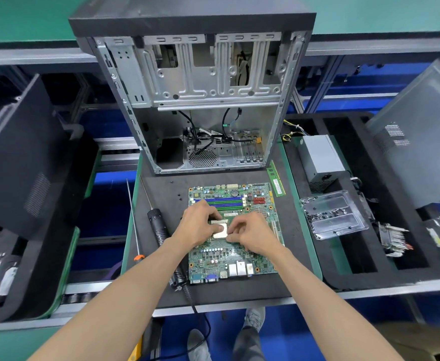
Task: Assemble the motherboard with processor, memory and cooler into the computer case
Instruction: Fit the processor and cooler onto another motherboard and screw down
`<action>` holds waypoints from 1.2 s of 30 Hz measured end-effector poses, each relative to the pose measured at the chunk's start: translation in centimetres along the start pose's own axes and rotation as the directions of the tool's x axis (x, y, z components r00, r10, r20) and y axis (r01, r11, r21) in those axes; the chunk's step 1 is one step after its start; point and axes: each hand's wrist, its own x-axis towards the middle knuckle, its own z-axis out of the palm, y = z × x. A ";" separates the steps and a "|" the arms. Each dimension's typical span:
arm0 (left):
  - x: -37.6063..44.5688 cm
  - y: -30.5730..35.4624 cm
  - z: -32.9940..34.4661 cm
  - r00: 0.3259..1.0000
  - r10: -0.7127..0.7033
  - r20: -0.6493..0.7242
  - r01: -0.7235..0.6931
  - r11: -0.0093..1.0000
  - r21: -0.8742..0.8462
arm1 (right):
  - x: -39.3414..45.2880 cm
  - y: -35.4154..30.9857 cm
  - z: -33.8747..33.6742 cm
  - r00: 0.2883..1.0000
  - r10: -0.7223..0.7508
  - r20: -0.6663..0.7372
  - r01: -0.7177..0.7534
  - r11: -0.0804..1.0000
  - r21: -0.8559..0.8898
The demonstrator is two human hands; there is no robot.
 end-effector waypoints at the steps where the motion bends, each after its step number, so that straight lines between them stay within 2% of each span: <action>1: 0.0 -0.1 0.1 1.000 -0.003 0.002 0.003 1.000 -0.003 | 0.0 0.0 0.0 1.000 0.014 -0.011 -0.015 1.000 -0.016; 8: 0.2 -0.2 0.2 1.000 0.010 0.001 -0.010 1.000 0.001 | 0.3 -0.2 -0.1 0.999 0.042 0.006 -0.042 0.995 -0.087; 17: 0.0 -0.5 0.6 0.999 0.023 -0.037 -0.021 0.999 0.046 | 0.1 -0.1 0.0 0.999 0.044 -0.008 -0.044 0.996 -0.073; 20: -0.6 -0.9 1.0 0.992 0.022 -0.124 -0.017 0.999 0.036 | 0.1 -0.5 -0.4 0.998 0.057 0.007 -0.057 0.998 -0.035; 22: -1.2 -1.1 1.4 0.950 -0.051 -0.306 0.029 0.997 -0.076 | 0.4 -0.6 -0.8 0.989 0.021 -0.146 -0.024 0.999 -0.022; 24: -1.5 -1.5 1.4 0.859 -0.201 -0.471 0.108 0.970 -0.217 | 0.7 -0.7 -1.4 0.918 -0.048 -0.393 0.019 0.997 -0.078; 25: -1.5 -1.7 1.2 0.825 -0.277 -0.493 0.150 0.947 -0.283 | 0.9 -0.7 -1.7 0.885 -0.072 -0.460 0.024 0.994 -0.110; 26: -1.4 -1.9 1.1 0.813 -0.336 -0.476 0.188 0.925 -0.332 | 1.1 -0.6 -1.9 0.879 -0.088 -0.469 0.022 0.989 -0.144; 28: -1.4 -2.2 0.9 0.838 -0.368 -0.404 0.237 0.911 -0.338 | 1.3 -0.4 -2.0 0.915 -0.100 -0.392 0.006 0.972 -0.234; 30: -1.5 -2.3 1.1 0.869 -0.331 -0.367 0.238 0.931 -0.276 | 1.3 0.1 -1.8 0.937 -0.107 -0.332 0.002 0.953 -0.304; 36: -1.7 -2.6 1.4 0.892 -0.261 -0.368 0.232 0.965 -0.123 | 1.3 0.9 -1.7 0.946 -0.143 -0.291 0.019 0.920 -0.391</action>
